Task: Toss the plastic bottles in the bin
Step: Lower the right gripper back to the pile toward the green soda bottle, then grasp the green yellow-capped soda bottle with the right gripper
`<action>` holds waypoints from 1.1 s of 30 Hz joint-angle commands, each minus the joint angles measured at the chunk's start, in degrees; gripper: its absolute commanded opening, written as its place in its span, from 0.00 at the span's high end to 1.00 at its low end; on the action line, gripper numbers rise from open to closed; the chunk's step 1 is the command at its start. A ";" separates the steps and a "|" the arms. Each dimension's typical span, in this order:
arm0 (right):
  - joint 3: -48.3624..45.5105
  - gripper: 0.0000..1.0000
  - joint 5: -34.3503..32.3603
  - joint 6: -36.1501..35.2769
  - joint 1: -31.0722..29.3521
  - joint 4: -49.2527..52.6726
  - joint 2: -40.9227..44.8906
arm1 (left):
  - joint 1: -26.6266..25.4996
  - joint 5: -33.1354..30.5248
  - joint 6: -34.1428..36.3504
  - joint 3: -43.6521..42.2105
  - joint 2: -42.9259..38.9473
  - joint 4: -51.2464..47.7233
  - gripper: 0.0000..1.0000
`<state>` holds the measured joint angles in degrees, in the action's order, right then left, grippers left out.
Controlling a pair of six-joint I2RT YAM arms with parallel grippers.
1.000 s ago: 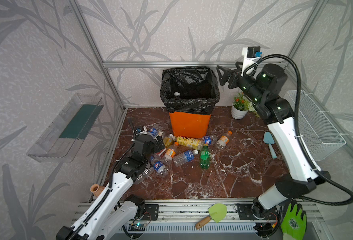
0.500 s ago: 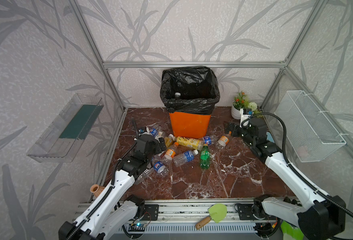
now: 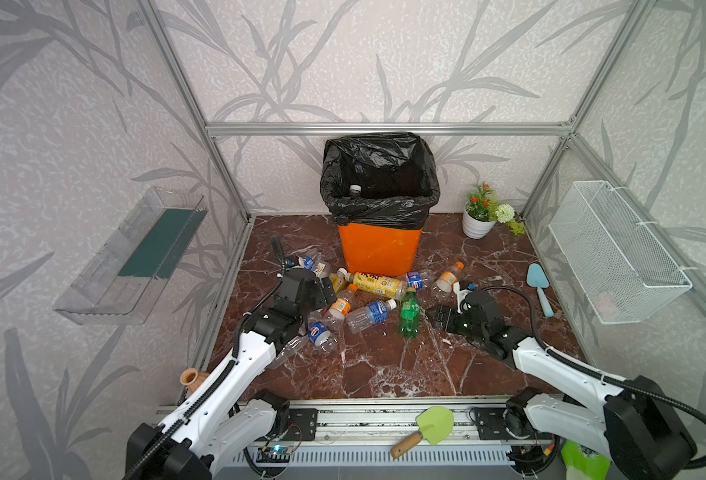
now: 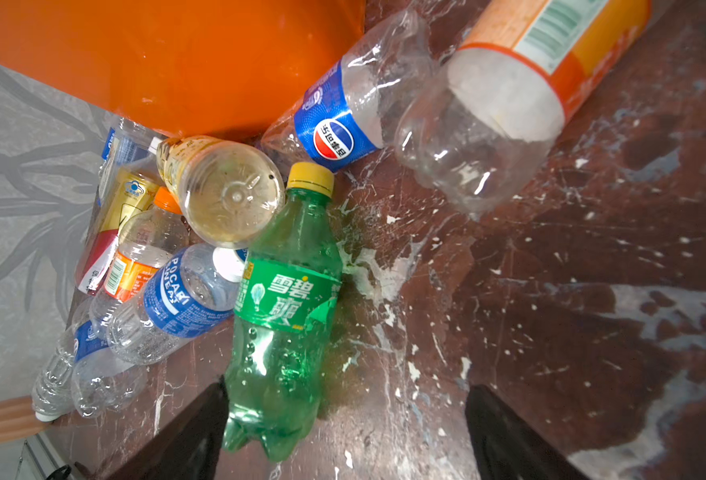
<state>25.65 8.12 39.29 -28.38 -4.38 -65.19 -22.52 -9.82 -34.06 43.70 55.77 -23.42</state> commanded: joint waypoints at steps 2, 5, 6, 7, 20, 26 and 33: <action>4.98 0.10 1.79 -0.63 -2.25 -1.07 -5.15 | -0.24 -0.47 -0.17 0.20 -0.15 0.58 0.01; 7.12 0.10 2.75 -0.63 -3.61 -1.05 -9.06 | -0.23 -0.56 -0.42 -0.03 -0.51 0.53 0.01; 7.48 0.10 2.82 -0.51 -3.96 -1.26 -10.00 | -0.23 -0.76 -0.41 -0.15 -0.72 0.53 0.01; 7.84 0.10 2.78 -0.36 -4.25 -1.69 -11.12 | -0.21 -0.72 -0.42 -0.21 -0.91 0.44 0.01; 13.16 0.14 3.56 0.31 -8.03 -3.24 -23.52 | -0.16 -2.27 -0.17 -0.89 -2.50 -0.73 0.01; 13.42 0.25 4.80 0.79 -8.15 -5.17 -25.53 | -0.23 -3.10 0.10 -1.03 -3.30 -1.30 0.01; 10.40 0.44 3.17 1.31 -8.34 -6.36 -20.32 | -0.17 -3.83 0.01 -1.49 -4.24 -1.71 0.01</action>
<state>37.30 12.05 40.32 -36.34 -9.13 -89.14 -22.52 -11.99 -34.06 43.00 52.45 -23.97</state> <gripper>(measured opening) 0.573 0.992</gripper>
